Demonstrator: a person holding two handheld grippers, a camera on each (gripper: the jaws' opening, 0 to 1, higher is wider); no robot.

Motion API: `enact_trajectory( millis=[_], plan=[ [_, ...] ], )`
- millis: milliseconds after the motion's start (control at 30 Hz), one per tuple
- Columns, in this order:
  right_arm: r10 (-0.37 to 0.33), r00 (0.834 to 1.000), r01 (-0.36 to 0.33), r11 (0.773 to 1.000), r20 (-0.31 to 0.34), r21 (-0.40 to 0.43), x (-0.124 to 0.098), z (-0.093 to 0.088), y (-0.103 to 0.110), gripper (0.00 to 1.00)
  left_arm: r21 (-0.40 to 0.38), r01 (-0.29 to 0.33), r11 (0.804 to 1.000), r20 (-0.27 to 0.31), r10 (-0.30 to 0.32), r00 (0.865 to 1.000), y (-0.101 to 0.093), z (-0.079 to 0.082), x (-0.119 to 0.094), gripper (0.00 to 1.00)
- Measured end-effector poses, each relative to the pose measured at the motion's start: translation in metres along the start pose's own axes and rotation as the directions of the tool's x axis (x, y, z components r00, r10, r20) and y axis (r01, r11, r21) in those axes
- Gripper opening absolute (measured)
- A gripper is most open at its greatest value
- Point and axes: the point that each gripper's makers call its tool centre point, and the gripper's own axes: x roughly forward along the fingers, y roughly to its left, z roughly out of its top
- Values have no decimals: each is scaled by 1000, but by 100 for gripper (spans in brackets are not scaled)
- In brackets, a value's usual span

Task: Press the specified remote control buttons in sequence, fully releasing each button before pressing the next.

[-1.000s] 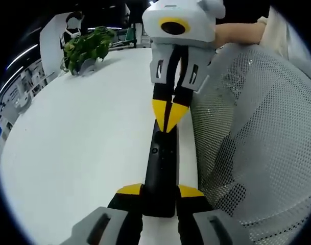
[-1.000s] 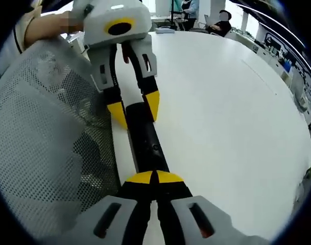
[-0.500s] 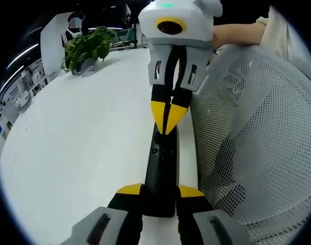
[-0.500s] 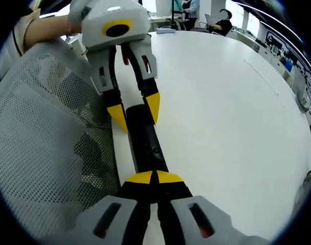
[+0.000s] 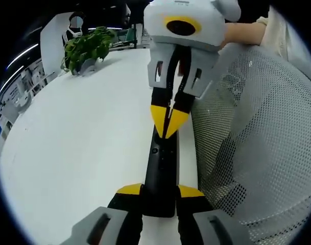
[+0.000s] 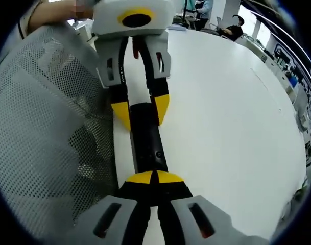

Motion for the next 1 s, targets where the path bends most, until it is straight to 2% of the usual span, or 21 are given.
enact_trajectory(
  millis=[67, 200, 300, 400, 567, 1000],
  plan=[
    [-8, 1000, 7, 1000, -14, -26, 0, 0, 0, 0, 1, 0, 1000, -1, 0, 1000, 1, 0, 0, 24],
    [-4, 1000, 4, 1000, -15, -14, 0, -1, -1, 0, 1, 1, 1000, -2, -1, 1000, 1, 0, 1, 24],
    [2, 999, -4, 998, 35, 57, 0, -1, -2, 0, -1, 1, 1000, -2, -1, 1000, 0, 0, 1, 24],
    [9, 997, -15, 996, 74, 85, -1, -2, -2, 0, -1, 0, 1000, -1, 0, 1000, 0, 0, 1, 24],
    [36, 995, -45, 993, 91, 106, -1, -1, -2, 0, -6, 0, 1000, 4, 0, 1000, 0, 0, 1, 24],
    [31, 995, -35, 998, 90, 46, 0, 6, 0, 0, -9, 2, 1000, 7, -2, 1000, 1, -1, 1, 24]
  ],
)
